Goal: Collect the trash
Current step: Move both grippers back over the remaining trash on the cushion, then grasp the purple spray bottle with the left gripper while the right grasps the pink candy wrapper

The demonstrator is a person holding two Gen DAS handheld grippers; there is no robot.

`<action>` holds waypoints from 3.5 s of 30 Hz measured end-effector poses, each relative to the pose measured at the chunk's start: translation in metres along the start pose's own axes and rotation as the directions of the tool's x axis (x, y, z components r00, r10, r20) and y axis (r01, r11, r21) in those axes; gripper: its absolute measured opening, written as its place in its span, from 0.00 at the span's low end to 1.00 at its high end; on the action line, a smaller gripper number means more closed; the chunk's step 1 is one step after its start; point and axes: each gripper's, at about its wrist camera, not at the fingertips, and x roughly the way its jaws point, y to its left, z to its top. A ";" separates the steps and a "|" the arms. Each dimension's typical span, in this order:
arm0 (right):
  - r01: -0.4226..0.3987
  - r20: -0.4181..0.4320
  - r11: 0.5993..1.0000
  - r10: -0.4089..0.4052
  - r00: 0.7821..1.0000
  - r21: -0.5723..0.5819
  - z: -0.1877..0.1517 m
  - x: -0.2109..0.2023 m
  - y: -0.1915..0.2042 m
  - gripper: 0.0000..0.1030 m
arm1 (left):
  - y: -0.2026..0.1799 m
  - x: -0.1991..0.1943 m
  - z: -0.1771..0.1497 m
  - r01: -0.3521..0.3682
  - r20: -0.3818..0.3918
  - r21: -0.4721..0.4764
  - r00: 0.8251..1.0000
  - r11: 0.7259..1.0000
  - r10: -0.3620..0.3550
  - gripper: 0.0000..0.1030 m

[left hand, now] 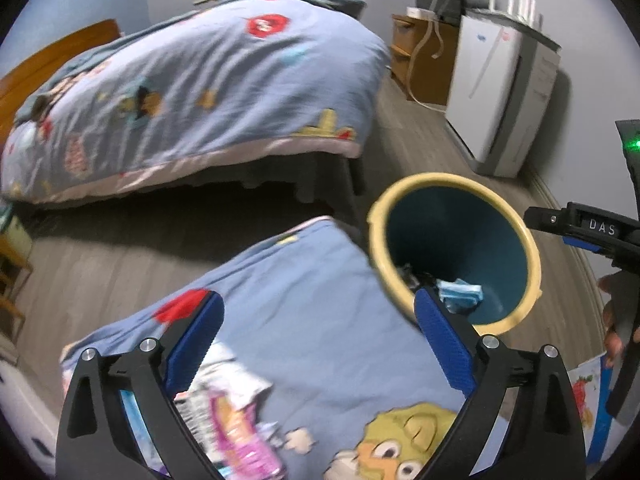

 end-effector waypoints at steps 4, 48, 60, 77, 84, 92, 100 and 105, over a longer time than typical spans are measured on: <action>-0.010 0.046 0.998 0.013 0.999 -0.059 -0.005 -0.018 0.027 0.94 | 0.033 -0.033 -0.015 -0.042 0.020 -0.034 0.999 0.999 0.043 0.94; -0.091 -0.167 0.966 0.051 0.985 -0.243 -0.198 -0.025 0.185 0.94 | 0.201 -0.105 -0.200 -0.245 -0.194 -0.314 0.962 0.917 0.190 0.94; -0.106 -0.215 0.947 0.041 0.976 -0.303 -0.212 0.004 0.198 0.83 | 0.188 -0.071 -0.199 -0.219 -0.255 -0.248 0.955 0.944 0.154 0.94; -0.297 -0.321 0.879 0.178 0.930 -0.374 -0.209 0.031 0.230 0.44 | 0.166 -0.013 -0.198 -0.053 -0.327 -0.095 0.945 0.994 0.019 0.65; -0.293 -0.325 0.857 0.157 0.932 -0.424 -0.212 0.040 0.241 0.44 | 0.157 0.009 -0.200 -0.035 -0.368 -0.054 0.930 0.998 0.012 0.43; -0.286 -0.313 0.839 0.146 0.938 -0.464 -0.211 0.048 0.256 0.44 | 0.175 0.002 -0.206 -0.039 -0.389 -0.114 0.921 0.993 -0.008 0.38; -0.203 -0.297 0.787 0.026 0.955 -0.583 -0.225 0.068 0.271 0.28 | 0.185 0.000 -0.210 -0.034 -0.377 -0.153 0.926 0.988 -0.026 0.38; -0.205 -0.304 0.800 0.029 0.952 -0.564 -0.223 0.067 0.265 0.10 | 0.183 0.006 -0.215 -0.036 -0.392 -0.124 0.920 0.992 -0.016 0.38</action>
